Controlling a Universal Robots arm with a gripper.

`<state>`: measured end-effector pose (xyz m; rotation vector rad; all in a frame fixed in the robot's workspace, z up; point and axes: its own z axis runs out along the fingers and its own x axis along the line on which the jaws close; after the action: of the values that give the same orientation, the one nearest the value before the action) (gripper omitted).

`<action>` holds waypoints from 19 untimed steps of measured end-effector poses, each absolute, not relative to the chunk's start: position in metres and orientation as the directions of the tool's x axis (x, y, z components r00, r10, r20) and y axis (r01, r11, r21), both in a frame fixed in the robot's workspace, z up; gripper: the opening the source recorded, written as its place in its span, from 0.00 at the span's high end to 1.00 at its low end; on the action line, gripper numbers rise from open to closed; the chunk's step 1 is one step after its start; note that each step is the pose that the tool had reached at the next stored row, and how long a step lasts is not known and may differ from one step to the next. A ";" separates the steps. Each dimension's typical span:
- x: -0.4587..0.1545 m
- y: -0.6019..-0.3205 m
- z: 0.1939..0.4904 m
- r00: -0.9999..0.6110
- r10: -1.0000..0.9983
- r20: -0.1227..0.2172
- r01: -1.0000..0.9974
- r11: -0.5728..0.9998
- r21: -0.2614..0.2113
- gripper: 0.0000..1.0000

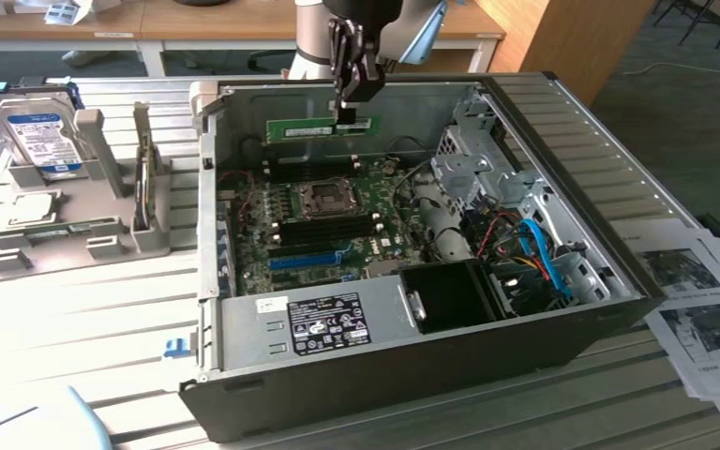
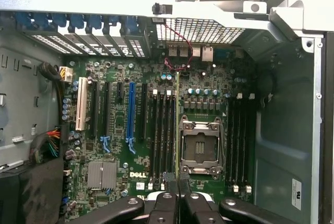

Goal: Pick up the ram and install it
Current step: 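Pick up the ram and move it above insertion slot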

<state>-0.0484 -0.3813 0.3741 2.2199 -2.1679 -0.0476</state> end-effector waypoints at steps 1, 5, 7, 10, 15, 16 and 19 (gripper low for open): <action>-0.048 -0.381 0.374 0.024 -1.000 0.005 -0.999 -0.024 0.049 0.89; -0.048 -0.381 0.373 0.024 -1.000 0.005 -0.999 -0.024 0.049 0.89; -0.048 -0.381 0.372 0.024 -1.000 0.005 -0.999 -0.024 0.049 0.89; -0.048 -0.381 0.371 0.024 -1.000 0.005 -0.999 -0.024 0.049 0.89; -0.048 -0.381 0.370 0.024 -1.000 0.005 -0.999 -0.024 0.049 0.89; -0.048 -0.381 0.369 0.024 -1.000 0.005 -0.999 -0.024 0.049 0.89; -0.048 -0.381 0.368 0.024 -1.000 0.005 -0.999 -0.024 0.049 0.89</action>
<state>-0.0484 -0.3813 0.3682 2.2199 -2.1678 -0.0476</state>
